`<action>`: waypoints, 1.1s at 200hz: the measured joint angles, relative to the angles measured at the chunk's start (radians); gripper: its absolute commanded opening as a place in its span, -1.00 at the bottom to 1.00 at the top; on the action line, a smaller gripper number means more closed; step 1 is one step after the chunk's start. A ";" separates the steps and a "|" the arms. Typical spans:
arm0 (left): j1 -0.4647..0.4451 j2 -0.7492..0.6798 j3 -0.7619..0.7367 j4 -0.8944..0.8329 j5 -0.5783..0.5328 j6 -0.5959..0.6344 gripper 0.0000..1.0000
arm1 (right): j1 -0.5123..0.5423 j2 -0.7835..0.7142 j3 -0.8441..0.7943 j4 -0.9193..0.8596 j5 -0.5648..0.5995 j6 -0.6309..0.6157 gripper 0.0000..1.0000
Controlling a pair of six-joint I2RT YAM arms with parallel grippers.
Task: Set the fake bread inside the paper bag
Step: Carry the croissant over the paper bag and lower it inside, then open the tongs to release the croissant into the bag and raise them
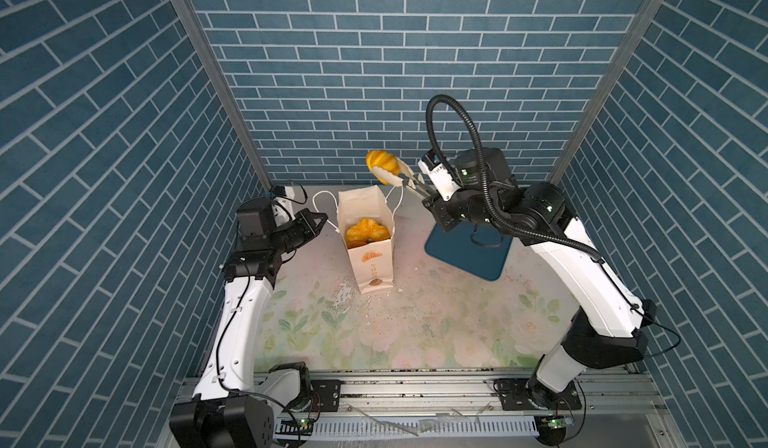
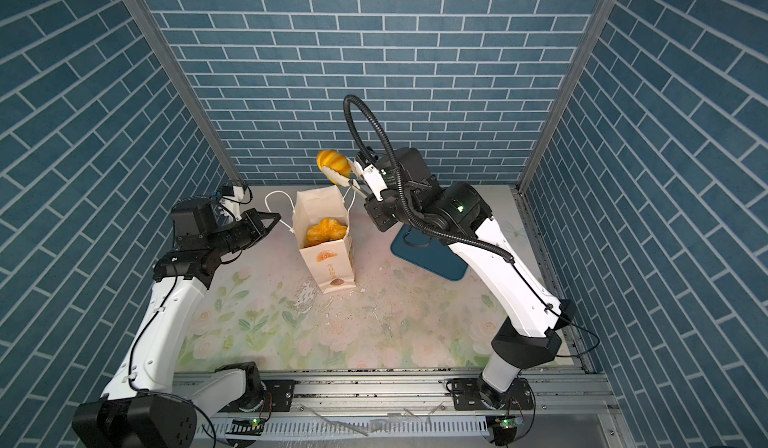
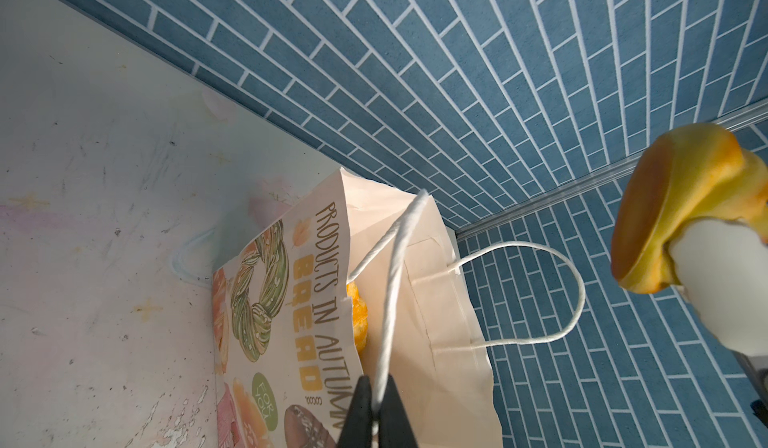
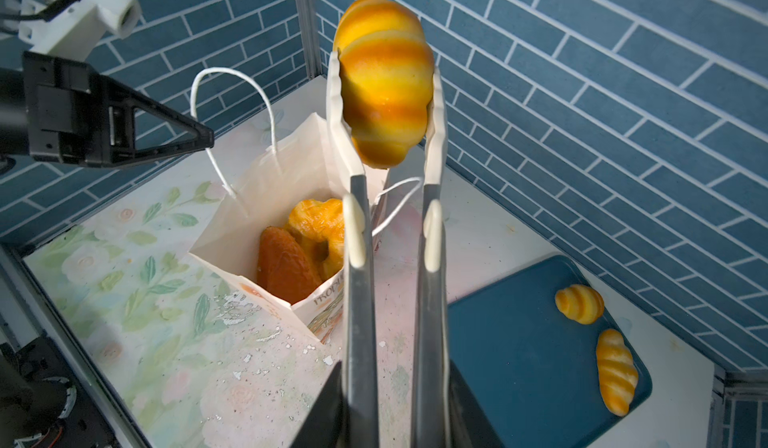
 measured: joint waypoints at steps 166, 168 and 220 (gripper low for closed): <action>0.000 -0.002 -0.014 0.003 -0.001 0.000 -0.85 | 0.058 0.179 0.044 -0.092 0.005 -0.045 -0.22; 0.000 -0.002 -0.014 0.003 -0.001 0.000 -0.85 | 0.058 0.180 0.044 -0.092 0.005 -0.045 -0.22; 0.000 -0.002 -0.014 0.008 -0.001 0.000 -0.85 | 0.059 0.190 0.044 -0.105 0.008 -0.061 -0.07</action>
